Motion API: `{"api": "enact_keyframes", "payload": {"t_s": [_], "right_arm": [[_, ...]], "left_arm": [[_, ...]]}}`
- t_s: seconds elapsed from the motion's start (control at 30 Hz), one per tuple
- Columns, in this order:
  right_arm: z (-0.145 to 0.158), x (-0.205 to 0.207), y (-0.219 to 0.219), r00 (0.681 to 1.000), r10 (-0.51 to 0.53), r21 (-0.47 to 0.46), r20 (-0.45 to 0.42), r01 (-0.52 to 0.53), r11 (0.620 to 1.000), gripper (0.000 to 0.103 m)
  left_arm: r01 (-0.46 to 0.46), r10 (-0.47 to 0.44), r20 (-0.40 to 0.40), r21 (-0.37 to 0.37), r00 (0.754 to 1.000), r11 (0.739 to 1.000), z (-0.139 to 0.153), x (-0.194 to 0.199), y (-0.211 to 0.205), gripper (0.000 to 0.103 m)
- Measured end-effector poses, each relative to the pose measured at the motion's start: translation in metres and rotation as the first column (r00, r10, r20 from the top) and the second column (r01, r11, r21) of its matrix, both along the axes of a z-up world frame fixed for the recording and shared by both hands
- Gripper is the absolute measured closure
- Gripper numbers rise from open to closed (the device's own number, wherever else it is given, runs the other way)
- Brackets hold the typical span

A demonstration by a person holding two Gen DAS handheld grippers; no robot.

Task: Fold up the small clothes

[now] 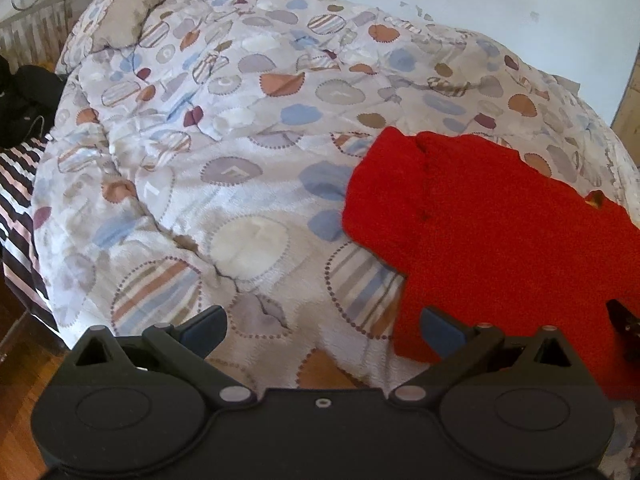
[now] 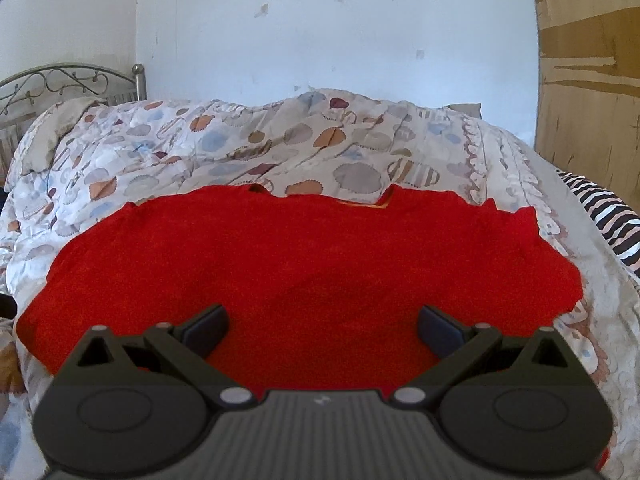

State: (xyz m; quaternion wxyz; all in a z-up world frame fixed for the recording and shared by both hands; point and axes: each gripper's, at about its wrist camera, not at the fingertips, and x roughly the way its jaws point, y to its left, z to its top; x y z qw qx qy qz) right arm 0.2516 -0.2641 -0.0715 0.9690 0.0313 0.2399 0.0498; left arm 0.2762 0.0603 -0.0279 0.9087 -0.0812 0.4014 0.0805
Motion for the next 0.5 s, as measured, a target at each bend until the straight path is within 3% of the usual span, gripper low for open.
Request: {"api": "enact_keyframes", "payload": {"t_s": [0.3, 0.5], "right_arm": [[-0.002, -0.002, 0.001, 1.000, -0.005, 0.007, 0.011, 0.005, 1.000, 0.000], [-0.003, -0.004, 0.001, 1.000, -0.006, 0.005, 0.025, 0.006, 1.000, 0.000]], "left_arm": [[0.022, -0.022, -0.001, -0.096, 1.000, 0.995, -0.009, -0.003, -0.002, 0.001], [0.051, -0.040, 0.045, -0.285, 0.998, 0.957, -0.015, -0.016, 0.001, 0.001]]}}
